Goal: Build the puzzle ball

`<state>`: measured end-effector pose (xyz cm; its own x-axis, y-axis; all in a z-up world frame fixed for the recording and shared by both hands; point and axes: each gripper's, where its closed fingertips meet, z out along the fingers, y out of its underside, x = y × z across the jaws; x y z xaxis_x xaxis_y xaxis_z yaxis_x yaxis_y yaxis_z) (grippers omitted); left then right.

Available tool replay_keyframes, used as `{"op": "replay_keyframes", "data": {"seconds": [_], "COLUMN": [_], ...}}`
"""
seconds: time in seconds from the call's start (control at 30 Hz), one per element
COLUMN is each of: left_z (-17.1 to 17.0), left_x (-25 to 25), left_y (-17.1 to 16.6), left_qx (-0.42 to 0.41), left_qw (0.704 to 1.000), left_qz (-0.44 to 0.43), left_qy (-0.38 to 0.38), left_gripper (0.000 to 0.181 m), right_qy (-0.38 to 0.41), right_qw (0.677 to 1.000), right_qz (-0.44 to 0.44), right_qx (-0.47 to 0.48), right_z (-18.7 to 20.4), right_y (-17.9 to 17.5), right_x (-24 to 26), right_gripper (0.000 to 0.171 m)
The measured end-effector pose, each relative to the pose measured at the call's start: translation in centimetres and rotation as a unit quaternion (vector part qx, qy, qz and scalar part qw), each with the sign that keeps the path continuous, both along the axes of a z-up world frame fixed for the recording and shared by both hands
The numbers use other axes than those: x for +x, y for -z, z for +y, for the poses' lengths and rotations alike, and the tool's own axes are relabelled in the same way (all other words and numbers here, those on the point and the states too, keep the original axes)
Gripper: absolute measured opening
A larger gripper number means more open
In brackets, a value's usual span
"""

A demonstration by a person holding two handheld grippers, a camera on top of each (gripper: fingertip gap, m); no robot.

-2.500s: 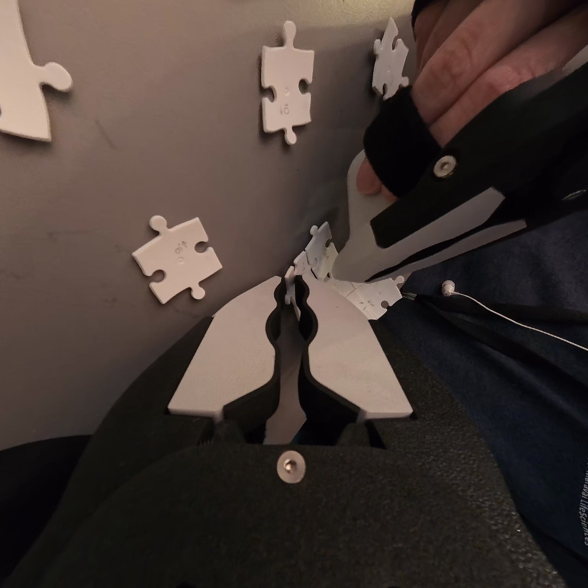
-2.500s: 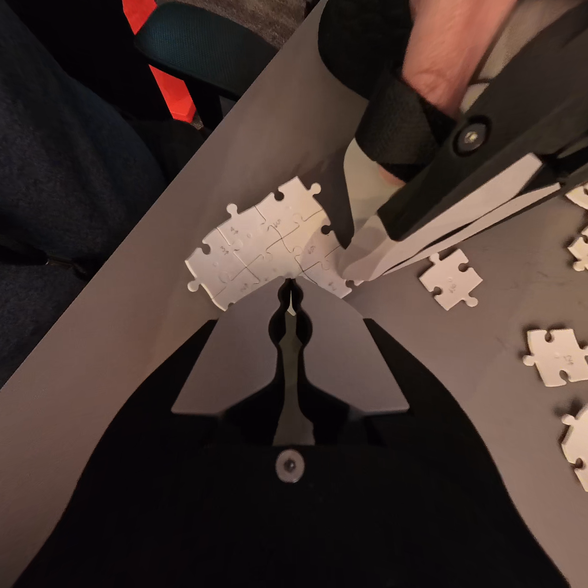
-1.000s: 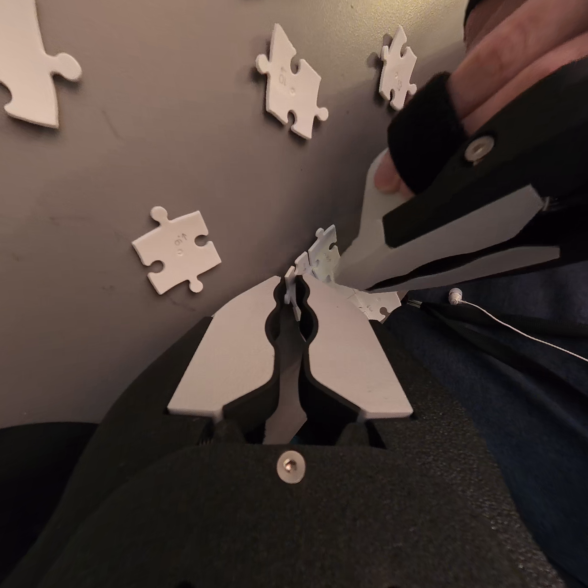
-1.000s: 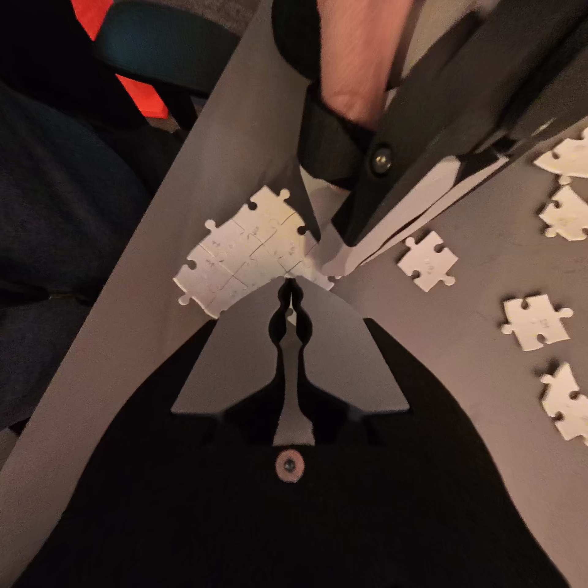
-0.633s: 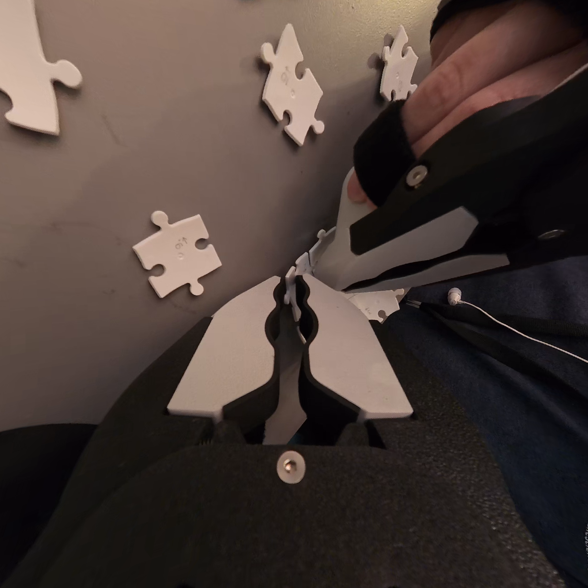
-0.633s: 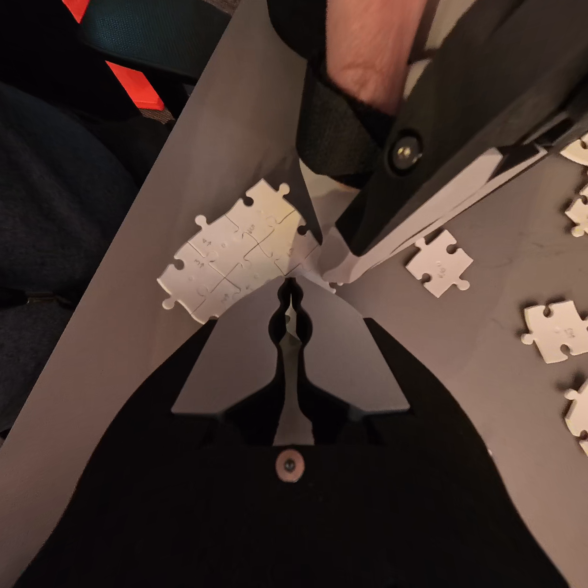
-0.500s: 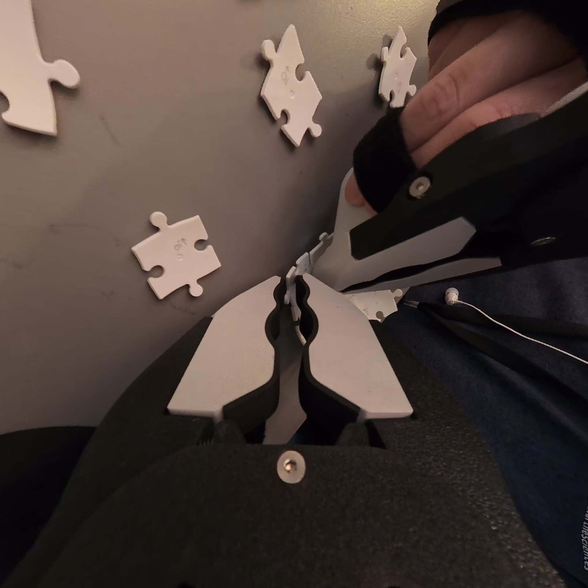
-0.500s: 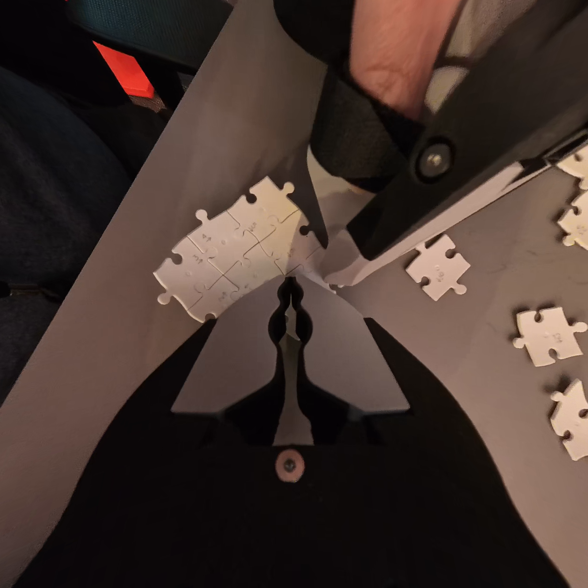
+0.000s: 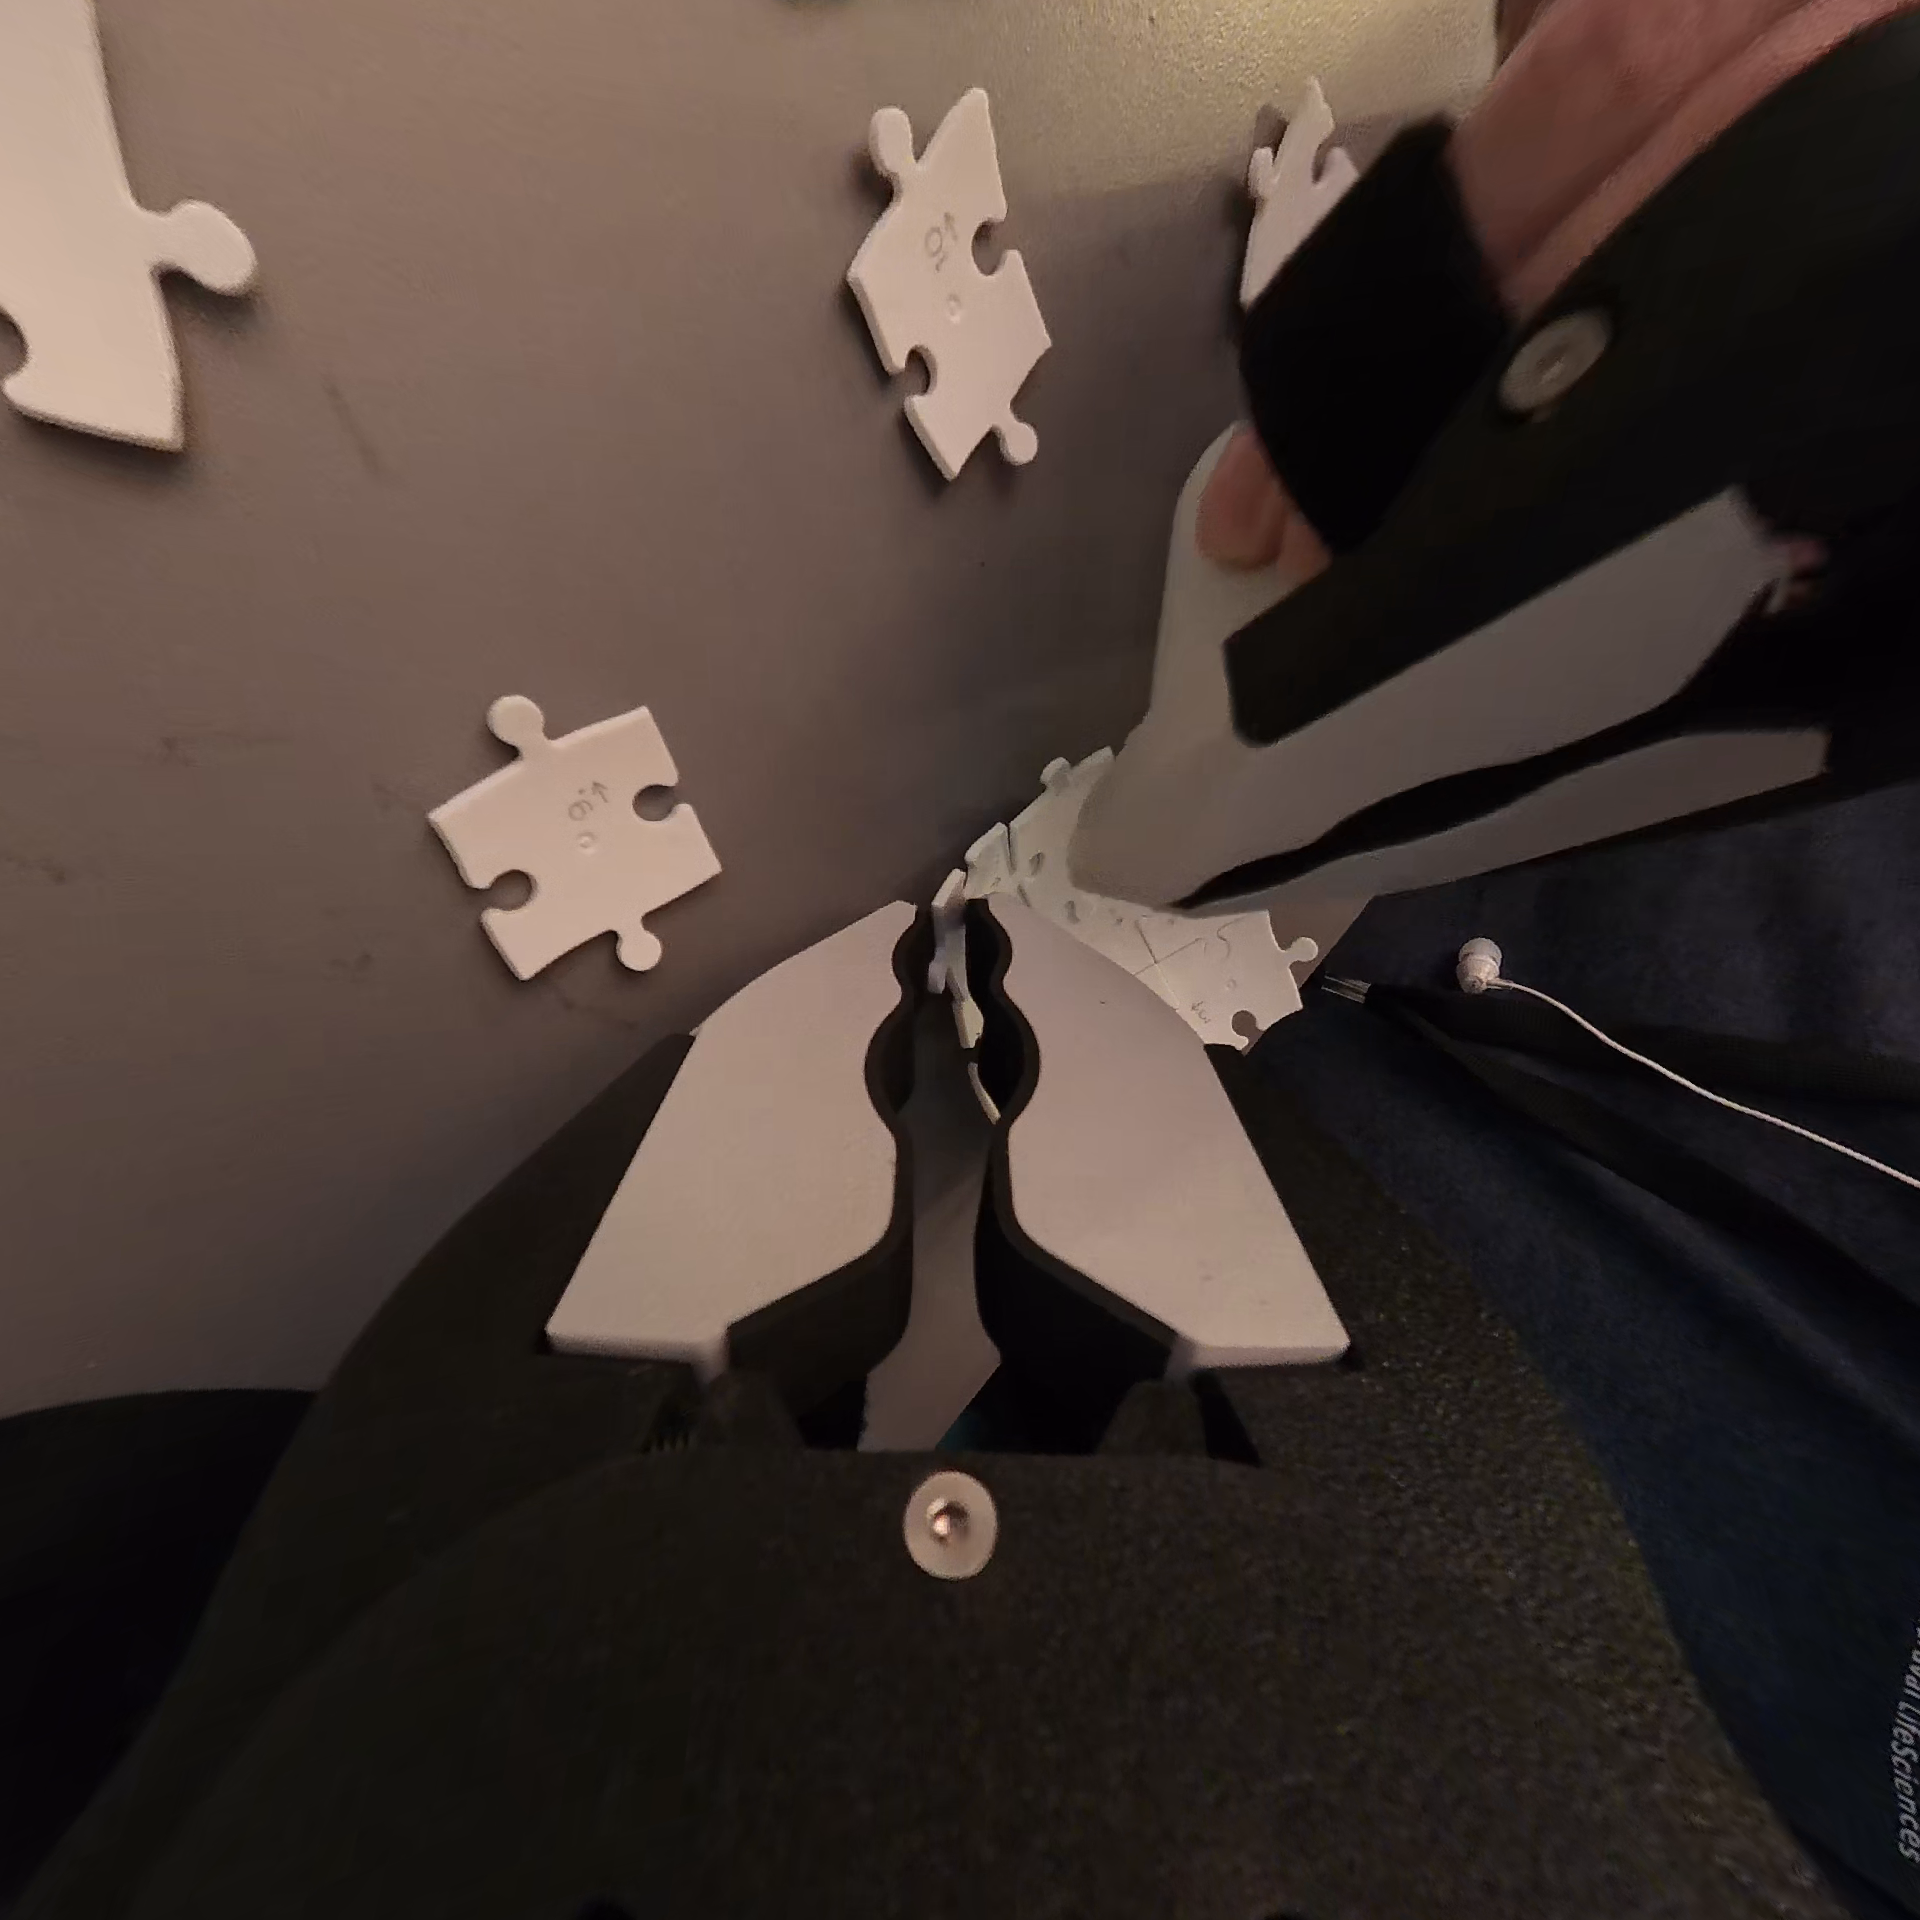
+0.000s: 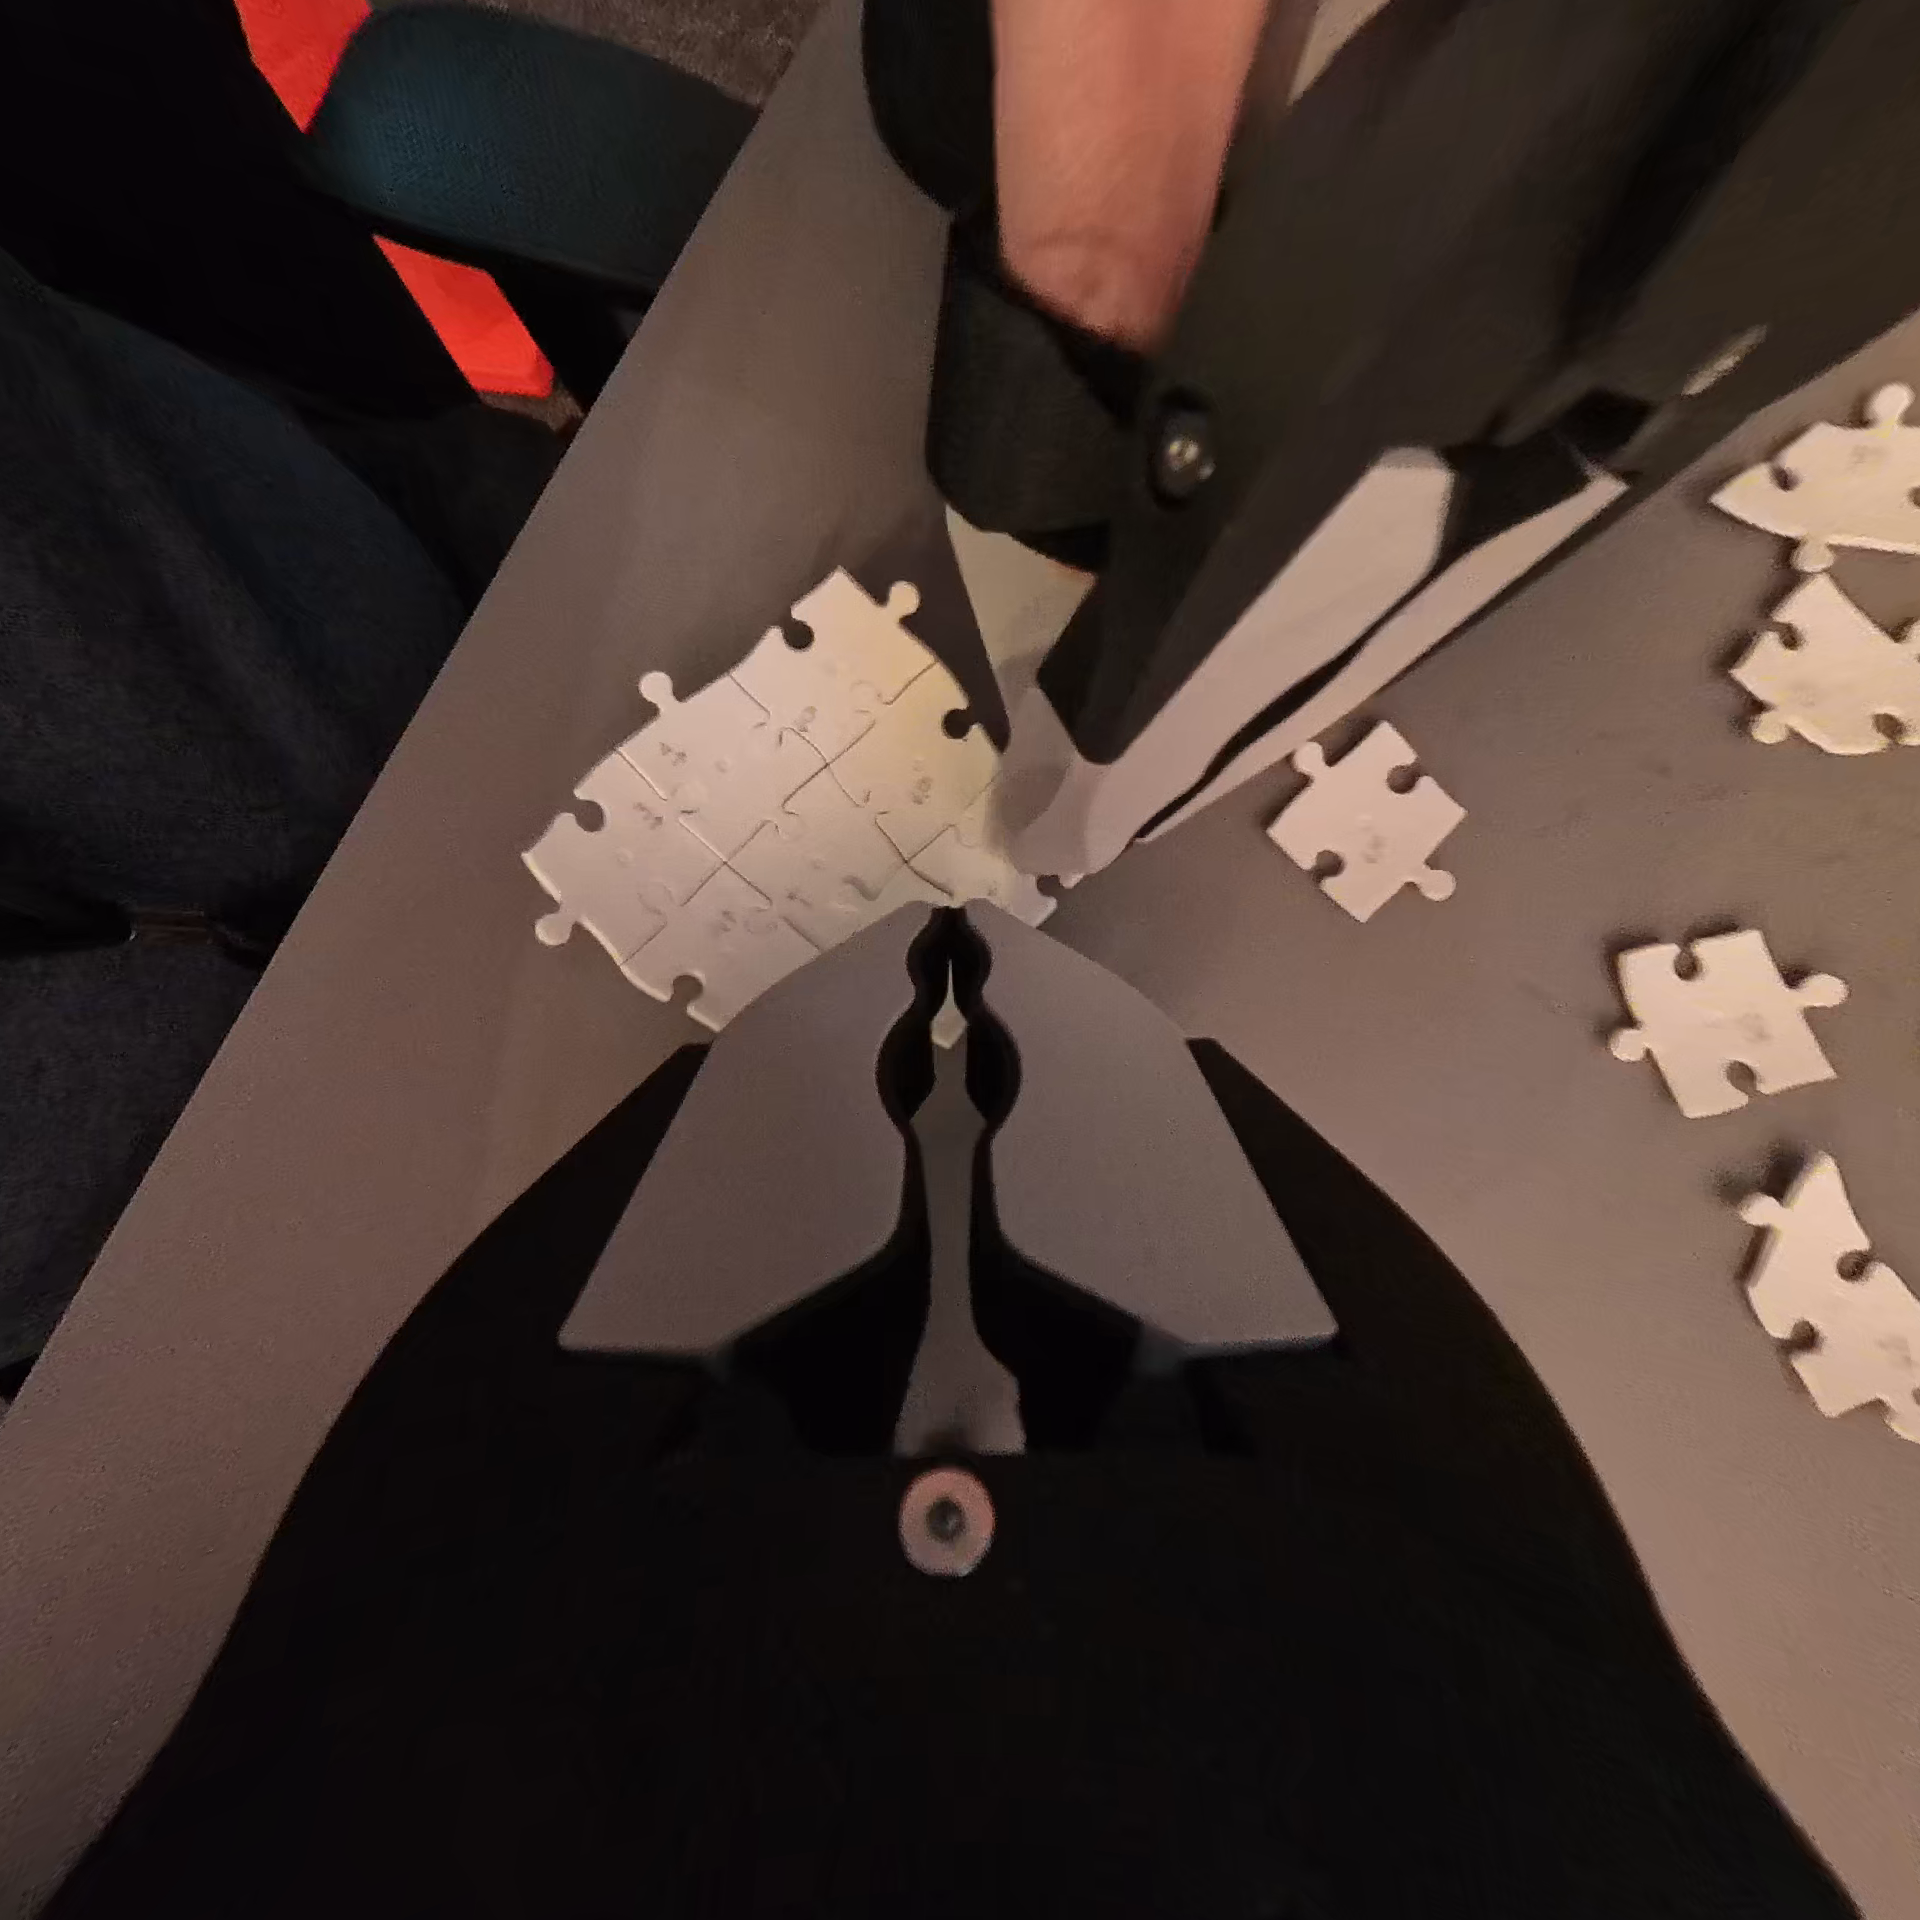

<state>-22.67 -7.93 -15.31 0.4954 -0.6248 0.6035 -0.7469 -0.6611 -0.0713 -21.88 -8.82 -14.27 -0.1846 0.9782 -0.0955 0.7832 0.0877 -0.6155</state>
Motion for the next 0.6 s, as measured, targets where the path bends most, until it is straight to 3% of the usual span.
{"op": "replay_keyframes", "data": {"seconds": [0.3,0.6], "left_z": [0.06,0.12], "left_x": [0.09,0.2], "left_y": [0.0,0.0], "left_qx": [-0.005,-0.013], "left_qw": [1.0,1.0], "left_qz": [0.002,0.006], "left_qy": [-0.004,-0.006], "left_gripper": [0.006,0.006], "right_qy": [0.012,0.016], "right_qw": [1.0,0.999], "right_qz": [-0.021,0.011], "right_qx": [0.0,-0.039], "right_z": [0.15,0.46], "right_y": [1.23,0.28], "right_x": [-0.04,0.3], "right_gripper": [0.002,0.001]}}
